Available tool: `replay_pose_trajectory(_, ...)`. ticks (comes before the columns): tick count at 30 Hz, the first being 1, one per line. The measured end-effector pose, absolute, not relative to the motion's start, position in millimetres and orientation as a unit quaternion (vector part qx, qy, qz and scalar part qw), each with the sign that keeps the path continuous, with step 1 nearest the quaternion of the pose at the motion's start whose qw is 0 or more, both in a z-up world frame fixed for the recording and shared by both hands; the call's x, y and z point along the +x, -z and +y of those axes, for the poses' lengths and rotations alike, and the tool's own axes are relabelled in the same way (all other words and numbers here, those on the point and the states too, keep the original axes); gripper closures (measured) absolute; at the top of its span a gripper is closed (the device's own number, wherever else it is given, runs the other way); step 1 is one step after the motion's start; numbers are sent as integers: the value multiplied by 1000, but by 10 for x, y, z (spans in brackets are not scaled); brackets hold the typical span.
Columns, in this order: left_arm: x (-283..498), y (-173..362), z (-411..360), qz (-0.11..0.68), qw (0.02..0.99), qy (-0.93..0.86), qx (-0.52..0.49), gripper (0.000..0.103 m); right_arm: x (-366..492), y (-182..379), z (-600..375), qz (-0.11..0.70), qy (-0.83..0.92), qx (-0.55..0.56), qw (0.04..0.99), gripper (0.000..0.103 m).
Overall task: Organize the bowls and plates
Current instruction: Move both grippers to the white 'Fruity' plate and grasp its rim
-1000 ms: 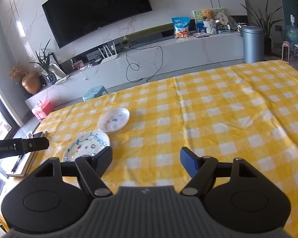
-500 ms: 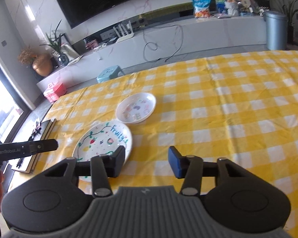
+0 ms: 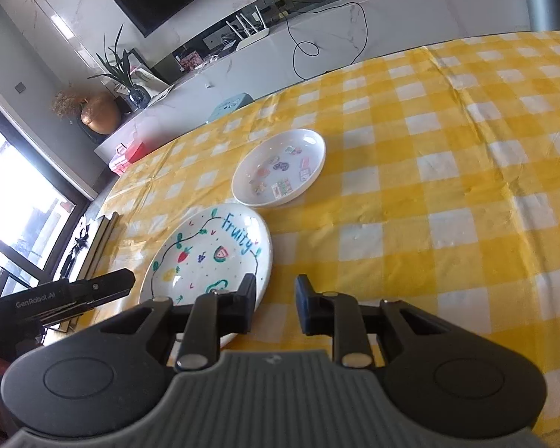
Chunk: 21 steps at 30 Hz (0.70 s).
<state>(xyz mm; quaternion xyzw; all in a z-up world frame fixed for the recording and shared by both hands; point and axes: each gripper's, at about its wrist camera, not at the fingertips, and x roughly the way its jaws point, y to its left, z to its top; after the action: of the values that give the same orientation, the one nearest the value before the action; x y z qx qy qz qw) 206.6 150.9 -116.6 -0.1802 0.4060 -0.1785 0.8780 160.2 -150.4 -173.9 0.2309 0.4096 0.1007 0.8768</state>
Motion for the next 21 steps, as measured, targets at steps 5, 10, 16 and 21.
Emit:
replay_pose_trajectory(5,2131,1284,1527,408,873,182,-197,71,1704,1843,-1528,415,-109,267,863,83)
replay_pose_trajectory(10,2164,1362,1543,404,869,192,-209,71,1771,1929,-1571,411,-114,303,852,85)
replay_pose_trajectory(16,2224,1400,1572,404,863,198,-229,81,1820,1949,-1521,414,-123,311,847,90)
replay_pose_trajectory(21,2233,1403,1541,407,866,191,-219,93,1830,1955,-1491,409,-119,305,852,97)
